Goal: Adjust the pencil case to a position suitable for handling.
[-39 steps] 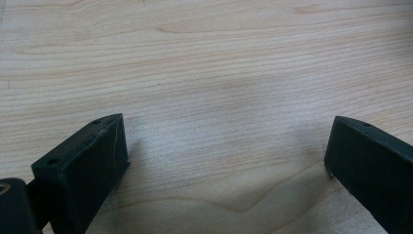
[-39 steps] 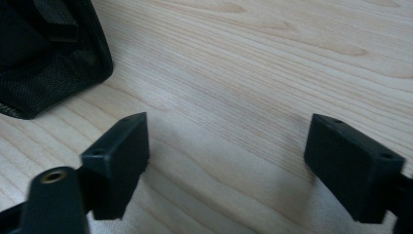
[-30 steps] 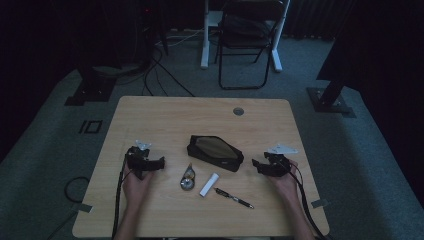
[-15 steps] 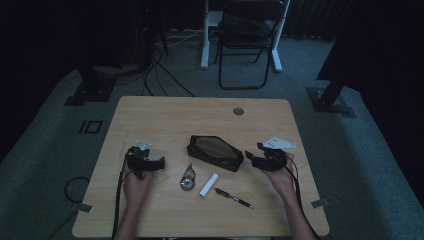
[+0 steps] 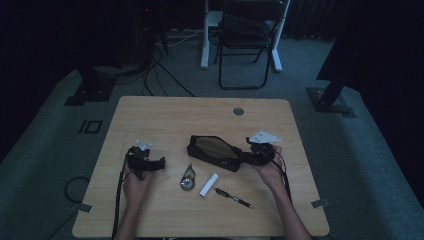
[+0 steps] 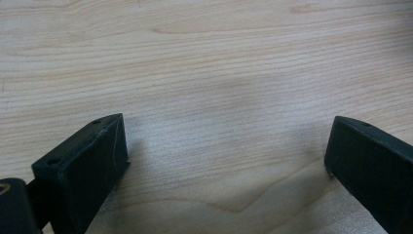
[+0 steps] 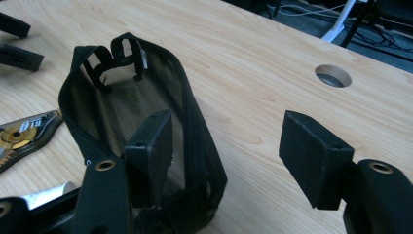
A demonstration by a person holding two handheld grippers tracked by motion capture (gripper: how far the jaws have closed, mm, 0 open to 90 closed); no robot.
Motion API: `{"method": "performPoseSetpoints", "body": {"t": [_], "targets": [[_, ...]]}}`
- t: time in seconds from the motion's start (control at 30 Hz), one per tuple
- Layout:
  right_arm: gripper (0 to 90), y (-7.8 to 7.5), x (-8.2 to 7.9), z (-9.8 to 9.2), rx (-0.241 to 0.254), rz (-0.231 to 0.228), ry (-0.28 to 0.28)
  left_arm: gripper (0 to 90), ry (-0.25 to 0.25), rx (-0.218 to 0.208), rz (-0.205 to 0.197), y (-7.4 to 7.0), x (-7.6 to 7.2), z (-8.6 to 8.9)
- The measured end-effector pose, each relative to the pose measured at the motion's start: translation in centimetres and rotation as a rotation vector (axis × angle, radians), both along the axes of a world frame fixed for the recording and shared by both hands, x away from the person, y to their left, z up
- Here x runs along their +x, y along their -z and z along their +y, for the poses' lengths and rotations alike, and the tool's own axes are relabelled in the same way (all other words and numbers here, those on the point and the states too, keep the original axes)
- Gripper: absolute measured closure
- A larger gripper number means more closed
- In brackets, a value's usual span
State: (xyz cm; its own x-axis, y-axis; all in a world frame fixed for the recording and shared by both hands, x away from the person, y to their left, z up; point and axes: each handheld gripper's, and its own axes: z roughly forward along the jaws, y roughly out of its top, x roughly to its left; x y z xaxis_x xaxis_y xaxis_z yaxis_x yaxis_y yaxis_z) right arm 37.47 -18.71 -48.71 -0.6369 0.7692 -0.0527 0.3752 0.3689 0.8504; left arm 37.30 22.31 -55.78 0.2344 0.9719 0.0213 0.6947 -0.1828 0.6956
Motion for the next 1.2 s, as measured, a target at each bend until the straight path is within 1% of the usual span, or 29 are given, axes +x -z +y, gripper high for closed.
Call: {"method": "performPoseSetpoints", "body": {"t": [0.1,0.13,0.17,0.23,0.27,0.33,0.37,0.4,0.47,0.6,0.63,0.67,0.7,0.73,0.77,0.9,1.03,1.17,1.2], "targets": [[37.7,0.6,0.6,0.7,-0.012,0.017,-0.005,2.3,0.000,0.000,0.000,0.0,0.0,0.0],[37.7,0.6,0.6,0.7,-0.012,0.017,-0.005,2.3,0.000,0.000,0.000,0.0,0.0,0.0],[37.8,0.9,0.8,1.0,-0.019,0.031,-0.008,2.3,0.000,0.000,0.000,0.0,0.0,0.0],[38.4,1.1,0.9,1.1,-0.028,0.035,-0.013,2.3,0.000,0.000,0.000,0.0,0.0,0.0],[39.6,1.3,0.9,1.2,-0.038,0.041,-0.017,2.3,0.000,0.000,0.000,0.0,0.0,0.0],[41.2,1.5,0.8,1.3,-0.038,0.046,-0.018,2.3,0.000,0.000,0.000,0.0,0.0,0.0],[45.3,1.7,0.8,1.2,-0.039,0.053,-0.025,2.3,0.000,0.000,0.000,0.0,0.0,0.0],[45.3,1.7,0.8,1.2,-0.039,0.053,-0.025,2.3,0.000,0.000,0.000,0.0,0.0,0.0],[48.1,1.9,0.7,1.1,-0.048,0.060,-0.030,2.3,0.000,0.001,-0.001,0.0,0.0,0.0],[54.9,2.4,0.3,0.7,-0.066,0.071,-0.041,2.3,0.000,0.000,0.000,0.0,0.0,0.0],[54.9,2.4,0.3,0.7,-0.066,0.071,-0.041,2.3,0.000,0.000,0.000,0.0,0.0,0.0],[56.8,2.4,0.2,0.5,-0.070,0.070,-0.043,2.3,0.000,0.000,0.000,0.0,0.0,0.0],[60.6,2.5,0.1,0.2,-0.069,0.078,-0.047,2.3,0.000,0.000,0.000,0.0,0.0,0.0],[60.6,2.5,0.1,0.2,-0.069,0.078,-0.047,2.3,0.000,0.000,0.000,0.0,0.0,0.0],[62.5,2.5,-0.2,-0.1,-0.068,0.081,-0.053,2.3,0.000,0.000,0.000,0.0,0.0,0.0],[63.9,2.6,-0.6,-0.5,-0.076,0.080,-0.052,2.3,0.000,0.001,0.000,0.0,0.0,0.0],[64.7,2.6,-1.5,-1.2,-0.088,0.074,-0.065,2.3,0.000,0.000,0.000,0.0,0.0,0.0],[64.9,2.6,-2.1,-1.6,-0.093,0.072,-0.065,2.3,0.000,0.000,0.000,0.0,0.0,0.0],[65.0,2.6,-2.4,-1.9,-0.100,0.068,-0.067,2.3,0.000,0.000,0.000,0.0,0.0,0.0]]}}
